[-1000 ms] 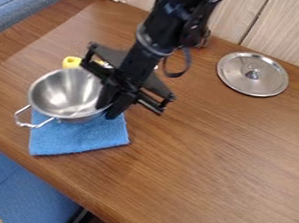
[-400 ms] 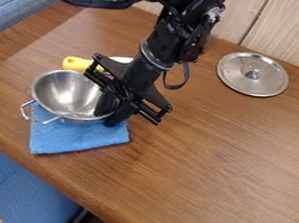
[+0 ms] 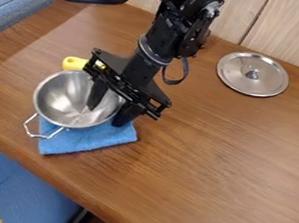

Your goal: Move the silver bowl on top of the blue cloth

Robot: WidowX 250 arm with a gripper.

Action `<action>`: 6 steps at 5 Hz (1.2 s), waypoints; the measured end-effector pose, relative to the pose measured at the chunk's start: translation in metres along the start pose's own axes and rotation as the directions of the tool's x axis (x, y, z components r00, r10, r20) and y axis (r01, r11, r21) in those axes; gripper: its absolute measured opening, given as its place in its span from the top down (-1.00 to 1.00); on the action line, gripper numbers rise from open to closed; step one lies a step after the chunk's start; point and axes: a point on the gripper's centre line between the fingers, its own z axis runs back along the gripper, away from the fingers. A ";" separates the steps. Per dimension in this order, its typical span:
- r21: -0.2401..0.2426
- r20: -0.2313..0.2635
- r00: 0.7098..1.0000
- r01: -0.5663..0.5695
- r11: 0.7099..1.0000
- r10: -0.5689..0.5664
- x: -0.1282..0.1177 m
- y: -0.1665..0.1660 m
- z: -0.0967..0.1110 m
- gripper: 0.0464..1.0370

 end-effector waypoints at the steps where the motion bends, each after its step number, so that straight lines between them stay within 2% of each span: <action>1: -0.013 0.036 0.999 0.029 0.999 -0.029 0.000 -0.006 0.007 -0.79; 2: -0.034 0.095 0.994 0.053 0.998 -0.049 0.005 -0.010 0.027 -0.93; 3: -0.054 0.180 0.983 0.047 0.997 -0.036 0.008 -0.007 0.056 -0.93; 4: -0.079 0.233 0.972 0.044 0.996 -0.024 0.010 -0.006 0.075 -0.93; 5: -0.081 0.271 0.962 0.052 0.995 -0.028 0.009 -0.007 0.082 -0.93; 6: -0.080 0.273 0.962 0.052 0.995 -0.028 0.010 -0.007 0.082 -0.93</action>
